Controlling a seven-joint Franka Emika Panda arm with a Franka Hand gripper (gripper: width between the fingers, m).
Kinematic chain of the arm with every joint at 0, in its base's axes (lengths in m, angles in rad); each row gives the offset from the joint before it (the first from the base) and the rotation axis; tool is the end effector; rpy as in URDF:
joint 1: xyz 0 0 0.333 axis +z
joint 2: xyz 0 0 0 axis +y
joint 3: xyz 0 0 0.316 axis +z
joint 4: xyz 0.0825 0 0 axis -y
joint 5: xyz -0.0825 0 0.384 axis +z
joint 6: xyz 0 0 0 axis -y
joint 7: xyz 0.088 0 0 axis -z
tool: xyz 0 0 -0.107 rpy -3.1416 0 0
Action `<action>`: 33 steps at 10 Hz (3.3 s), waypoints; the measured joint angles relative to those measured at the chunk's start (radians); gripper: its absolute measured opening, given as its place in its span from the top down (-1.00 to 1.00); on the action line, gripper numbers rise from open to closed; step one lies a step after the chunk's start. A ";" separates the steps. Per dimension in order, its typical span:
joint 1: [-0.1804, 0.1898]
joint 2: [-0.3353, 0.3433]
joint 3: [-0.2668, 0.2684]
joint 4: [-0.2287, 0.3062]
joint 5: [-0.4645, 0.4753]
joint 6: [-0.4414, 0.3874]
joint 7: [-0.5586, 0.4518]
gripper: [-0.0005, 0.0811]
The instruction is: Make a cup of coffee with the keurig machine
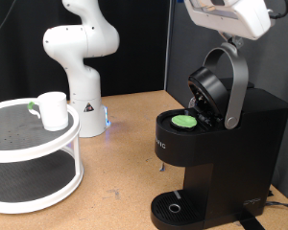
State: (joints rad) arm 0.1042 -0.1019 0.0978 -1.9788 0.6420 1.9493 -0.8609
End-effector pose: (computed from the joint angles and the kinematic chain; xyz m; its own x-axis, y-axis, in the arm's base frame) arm 0.5212 0.1494 0.5304 0.6635 0.6127 0.4295 0.7480 -0.5550 -0.3639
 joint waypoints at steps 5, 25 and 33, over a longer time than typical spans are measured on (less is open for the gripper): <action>-0.039 -0.003 -0.043 0.000 -0.022 -0.043 -0.034 0.98; -0.121 0.022 -0.116 -0.164 -0.176 0.063 -0.118 0.98; -0.125 0.078 -0.126 -0.199 -0.125 0.131 -0.200 0.98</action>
State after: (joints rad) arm -0.0209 -0.0240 -0.0286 -2.1777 0.5165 2.0802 -1.0607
